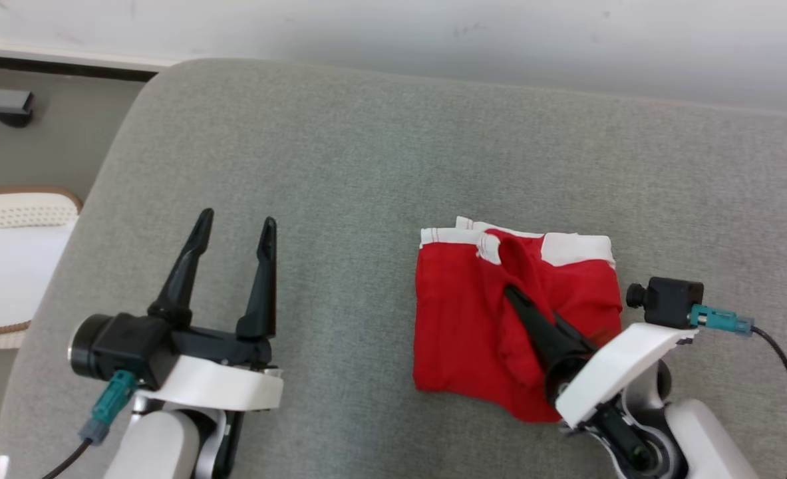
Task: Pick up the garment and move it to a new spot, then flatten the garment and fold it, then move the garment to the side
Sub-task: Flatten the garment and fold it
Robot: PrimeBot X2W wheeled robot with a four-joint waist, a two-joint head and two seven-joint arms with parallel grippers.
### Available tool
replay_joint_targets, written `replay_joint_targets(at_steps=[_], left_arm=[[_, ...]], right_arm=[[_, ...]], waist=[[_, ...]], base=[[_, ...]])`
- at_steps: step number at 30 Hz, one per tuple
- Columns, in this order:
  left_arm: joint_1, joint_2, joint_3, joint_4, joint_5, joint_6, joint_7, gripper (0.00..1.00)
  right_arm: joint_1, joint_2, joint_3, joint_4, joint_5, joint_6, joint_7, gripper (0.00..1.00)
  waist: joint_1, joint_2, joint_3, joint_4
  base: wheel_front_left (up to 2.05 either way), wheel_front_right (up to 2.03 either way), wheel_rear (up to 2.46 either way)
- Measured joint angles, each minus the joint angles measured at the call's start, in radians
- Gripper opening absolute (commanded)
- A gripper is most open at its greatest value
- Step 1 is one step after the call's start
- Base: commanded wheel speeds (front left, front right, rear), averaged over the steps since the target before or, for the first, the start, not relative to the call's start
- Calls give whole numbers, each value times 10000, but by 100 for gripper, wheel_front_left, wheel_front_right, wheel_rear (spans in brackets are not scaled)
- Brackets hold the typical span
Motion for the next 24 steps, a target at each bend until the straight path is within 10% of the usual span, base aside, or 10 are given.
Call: replay_joint_targets(at_steps=[8,9,10,15,24], left_arm=[[-175,-395,-4,288,282,-382,0,100],[-183,-433,6,314,307,-399,0,100],[-191,-474,13,349,328,-445,0,100],[-223,-602,146,405,435,-596,0,100],[-134,-725,600,391,604,-734,0,100]], right_arm=[[-1357,-6,1923,2004,878,-6,-1906,0],[-1507,-17,2117,2169,980,-12,-2105,35],[-1652,-29,2316,2314,1049,-13,-2303,100],[-2174,-19,3363,2497,1116,-15,-3219,100],[-2874,-1032,3634,2096,-2909,-13,-5716,100]], waist=[[0,0,261,315],[0,0,283,319],[0,1,304,320],[0,0,382,236],[0,0,396,-221]], base=[[0,0,0],[0,0,0],[0,0,0],[0,0,0],[0,0,0]])
